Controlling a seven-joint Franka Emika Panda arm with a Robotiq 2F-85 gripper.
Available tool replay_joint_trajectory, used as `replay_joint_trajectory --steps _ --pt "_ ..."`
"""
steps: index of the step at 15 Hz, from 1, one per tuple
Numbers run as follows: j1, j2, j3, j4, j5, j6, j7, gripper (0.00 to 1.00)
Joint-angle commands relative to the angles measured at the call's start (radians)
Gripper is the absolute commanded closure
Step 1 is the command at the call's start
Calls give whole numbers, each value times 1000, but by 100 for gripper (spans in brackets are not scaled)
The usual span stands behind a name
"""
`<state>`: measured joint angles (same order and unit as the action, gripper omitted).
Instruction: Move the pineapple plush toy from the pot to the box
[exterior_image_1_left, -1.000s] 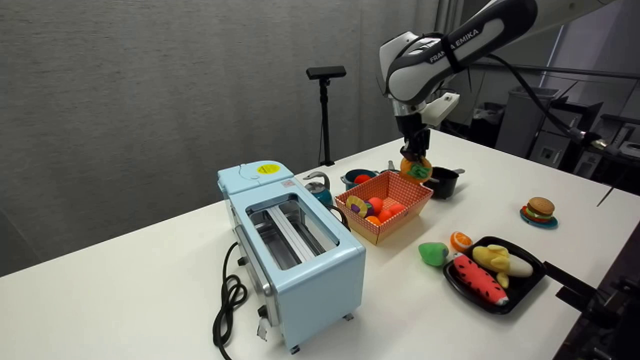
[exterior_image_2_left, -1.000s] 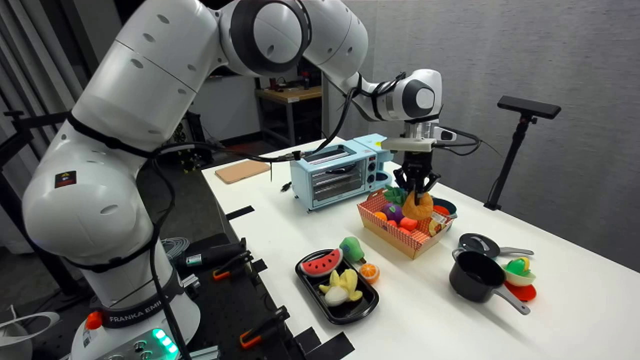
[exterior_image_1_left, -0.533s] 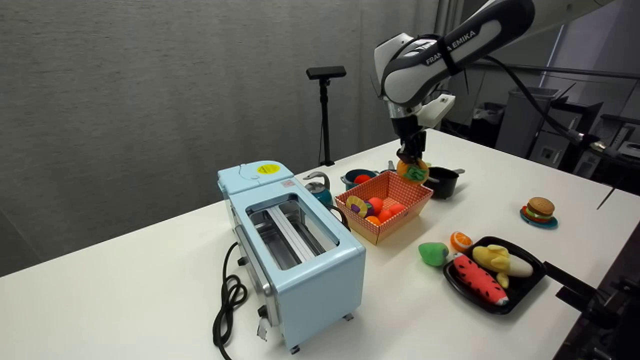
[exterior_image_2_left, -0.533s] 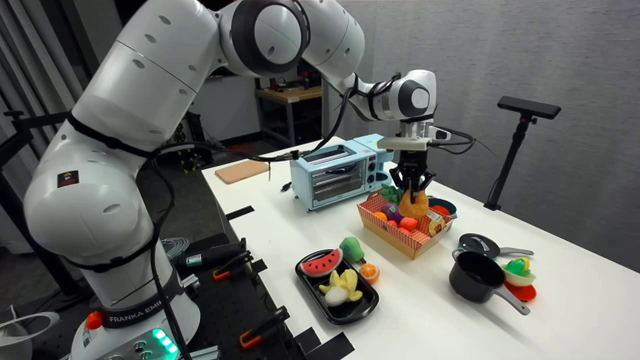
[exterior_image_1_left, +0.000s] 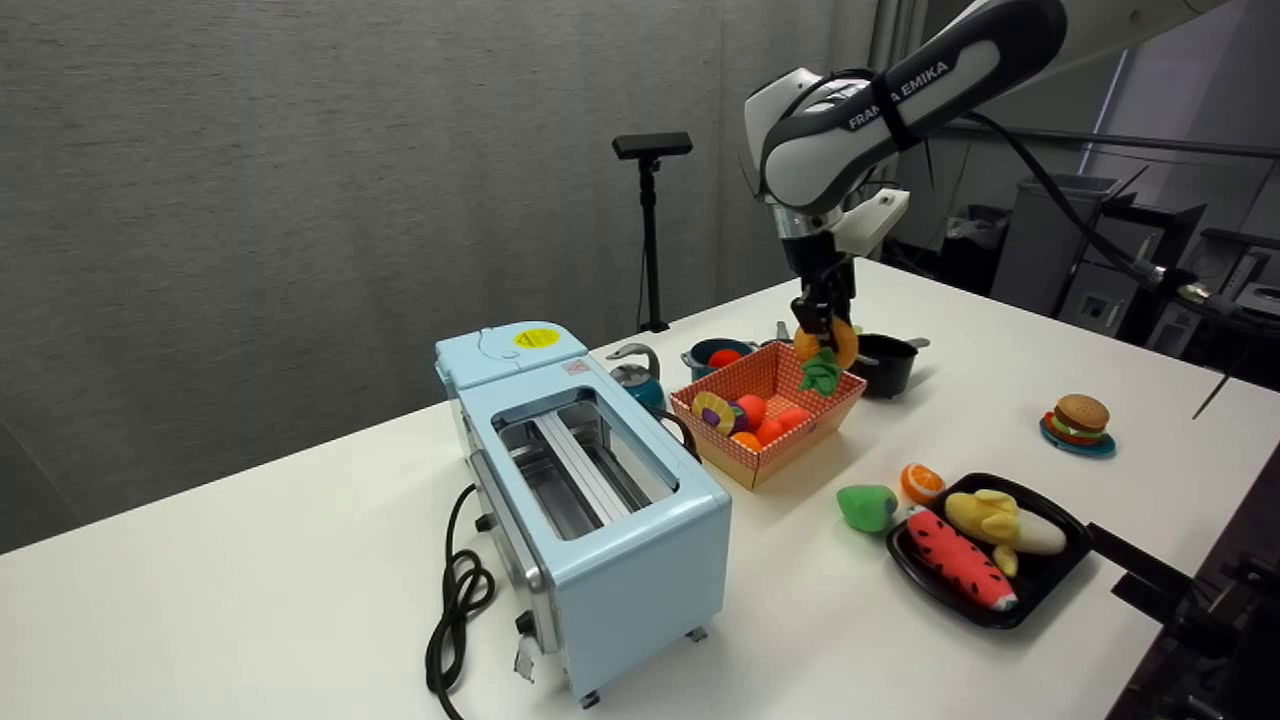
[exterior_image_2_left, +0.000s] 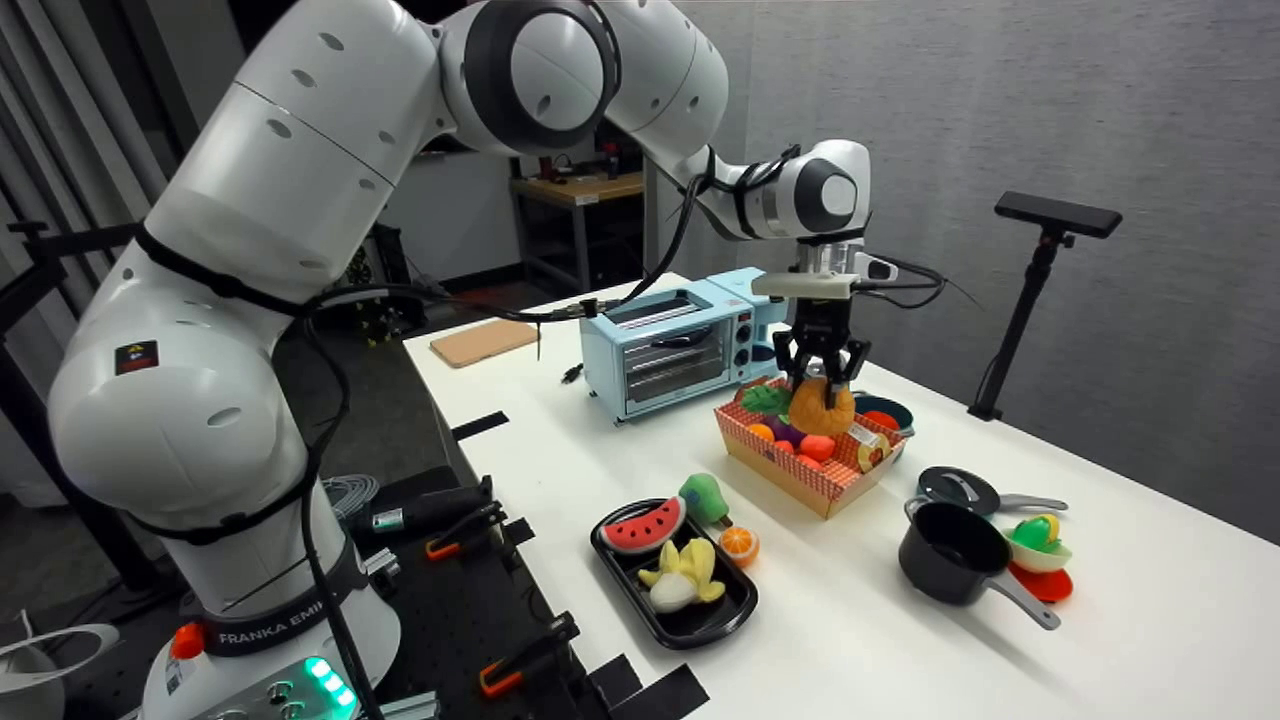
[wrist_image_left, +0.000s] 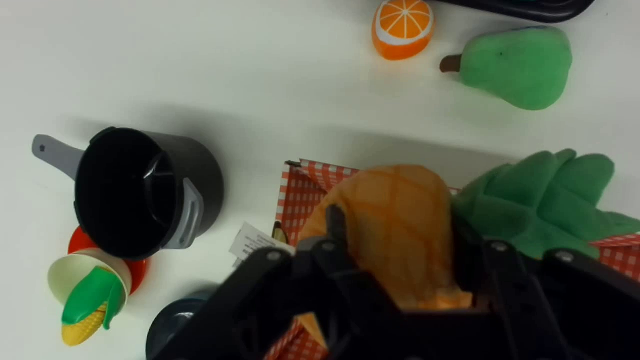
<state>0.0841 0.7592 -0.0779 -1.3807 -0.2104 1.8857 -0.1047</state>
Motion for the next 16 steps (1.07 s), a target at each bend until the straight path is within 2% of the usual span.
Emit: replay_joint_trajectory --steps 1,8,9,11,13,14,16 --pt "-14 1 20 4 -13 -5 7 50" --pt "-14 1 20 4 -13 -5 7 50" --pt "-14 1 20 4 -13 -5 7 25" --pt "-13 -1 19 -3 -16 5 11 19" --pt "-6 -3 14 -10 -27 14 18 3" --pt "-3 -3 12 -13 -33 18 20 0" --pt "-1 -4 11 -15 -36 22 21 0"
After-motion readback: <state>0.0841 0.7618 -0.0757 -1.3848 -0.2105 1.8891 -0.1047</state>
